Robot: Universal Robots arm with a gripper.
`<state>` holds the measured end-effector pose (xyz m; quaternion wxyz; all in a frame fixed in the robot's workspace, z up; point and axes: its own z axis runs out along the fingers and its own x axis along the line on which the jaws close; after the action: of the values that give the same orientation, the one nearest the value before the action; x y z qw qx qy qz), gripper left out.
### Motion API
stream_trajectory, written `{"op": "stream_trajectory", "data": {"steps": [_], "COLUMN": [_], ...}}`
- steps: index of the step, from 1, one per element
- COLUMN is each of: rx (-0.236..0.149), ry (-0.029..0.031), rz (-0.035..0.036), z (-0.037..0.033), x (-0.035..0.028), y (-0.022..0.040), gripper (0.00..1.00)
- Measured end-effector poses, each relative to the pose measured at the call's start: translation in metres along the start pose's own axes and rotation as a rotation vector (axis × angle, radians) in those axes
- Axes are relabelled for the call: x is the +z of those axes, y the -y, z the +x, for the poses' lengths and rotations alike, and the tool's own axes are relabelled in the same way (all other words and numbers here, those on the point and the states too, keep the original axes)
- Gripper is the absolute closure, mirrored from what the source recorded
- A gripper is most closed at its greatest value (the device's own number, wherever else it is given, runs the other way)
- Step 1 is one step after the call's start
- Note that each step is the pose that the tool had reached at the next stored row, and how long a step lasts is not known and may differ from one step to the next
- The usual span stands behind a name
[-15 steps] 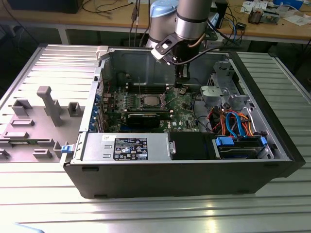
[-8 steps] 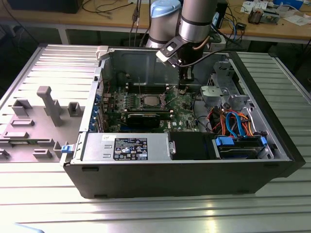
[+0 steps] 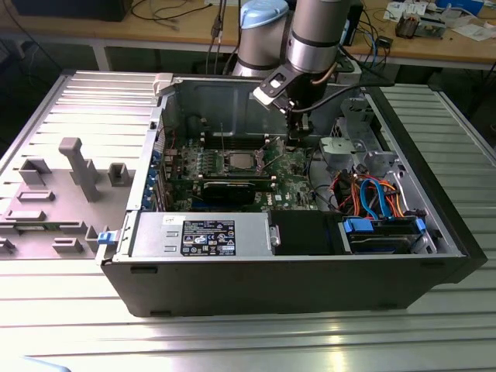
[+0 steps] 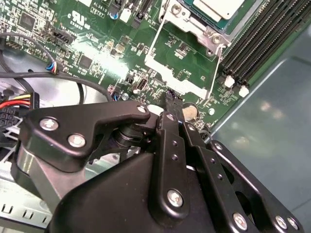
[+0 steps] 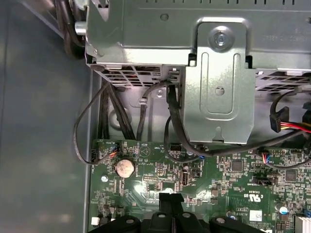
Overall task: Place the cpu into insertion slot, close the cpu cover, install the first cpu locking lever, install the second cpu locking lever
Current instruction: 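Close the cpu cover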
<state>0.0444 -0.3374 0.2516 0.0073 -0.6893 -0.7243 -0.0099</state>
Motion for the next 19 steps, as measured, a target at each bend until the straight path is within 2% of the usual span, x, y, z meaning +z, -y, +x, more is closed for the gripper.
{"op": "stream_trajectory", "data": {"steps": [2, 6, 19], "rx": [-0.003, -0.008, -0.01], "ry": [-0.0001, -0.0002, -0.0002], "rz": [0.0005, 0.0026, 0.0027], "z": [0.0, 0.0003, 0.0004], "x": [0.0024, 0.0029, 0.0029], "y": [0.0013, 0.0078, 0.0102], "gripper": [0.89, 0.89, 0.89]}}
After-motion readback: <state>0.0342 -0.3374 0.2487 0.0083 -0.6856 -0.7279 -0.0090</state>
